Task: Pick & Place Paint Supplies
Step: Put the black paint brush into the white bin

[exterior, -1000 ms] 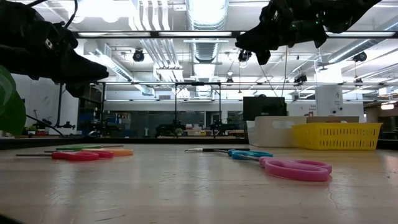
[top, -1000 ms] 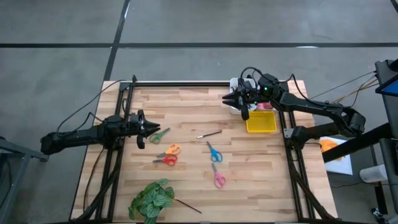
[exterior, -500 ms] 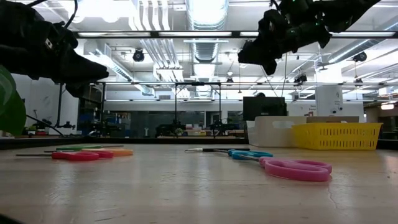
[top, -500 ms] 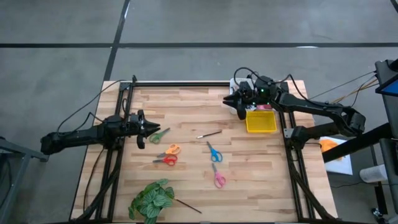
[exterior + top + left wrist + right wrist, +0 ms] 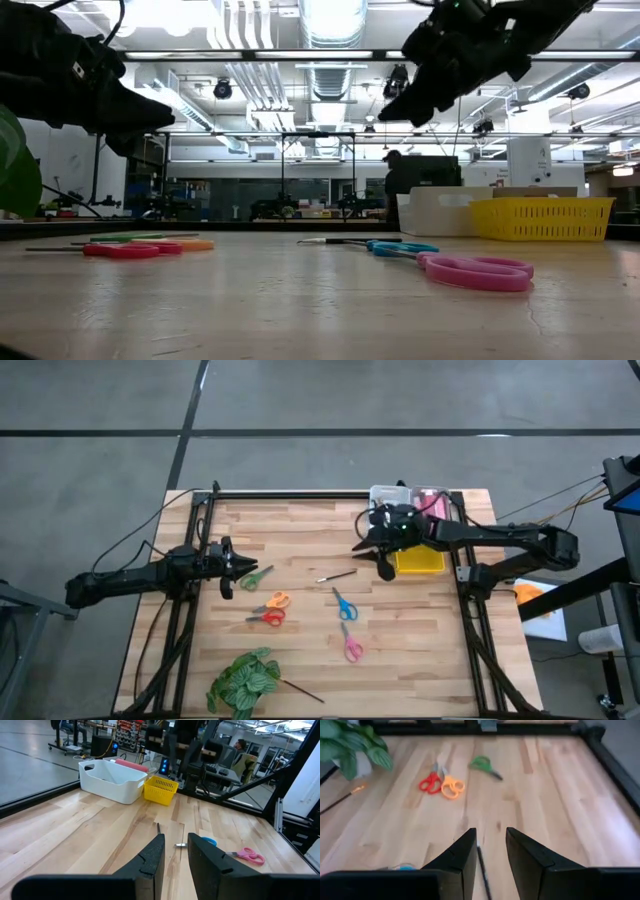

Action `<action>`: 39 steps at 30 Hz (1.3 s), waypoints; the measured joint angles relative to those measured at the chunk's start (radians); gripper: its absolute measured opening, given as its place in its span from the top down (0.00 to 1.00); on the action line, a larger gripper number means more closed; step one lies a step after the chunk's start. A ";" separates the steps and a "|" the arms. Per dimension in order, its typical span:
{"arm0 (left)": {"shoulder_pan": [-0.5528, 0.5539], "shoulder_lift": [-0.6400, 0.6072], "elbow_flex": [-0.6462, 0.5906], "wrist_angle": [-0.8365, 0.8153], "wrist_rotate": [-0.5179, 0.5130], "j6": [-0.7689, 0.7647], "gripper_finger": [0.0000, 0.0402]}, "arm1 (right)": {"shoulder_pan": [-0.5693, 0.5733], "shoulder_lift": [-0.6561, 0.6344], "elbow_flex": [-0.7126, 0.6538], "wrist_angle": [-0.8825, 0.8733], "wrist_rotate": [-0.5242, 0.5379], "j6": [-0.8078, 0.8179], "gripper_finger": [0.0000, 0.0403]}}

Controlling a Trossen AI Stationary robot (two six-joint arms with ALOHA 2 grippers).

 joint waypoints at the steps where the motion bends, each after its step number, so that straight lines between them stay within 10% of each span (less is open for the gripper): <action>1: 0.000 0.000 0.000 0.000 0.000 0.000 0.78 | 0.008 0.018 0.000 0.001 0.008 0.011 0.75; 21: 0.000 0.000 0.000 0.000 0.000 0.000 0.78 | 0.077 0.494 0.248 -0.143 0.011 -0.029 0.75; 39: 0.000 0.001 0.000 0.000 0.000 0.000 0.78 | 0.096 0.572 0.283 -0.187 0.127 -0.058 0.75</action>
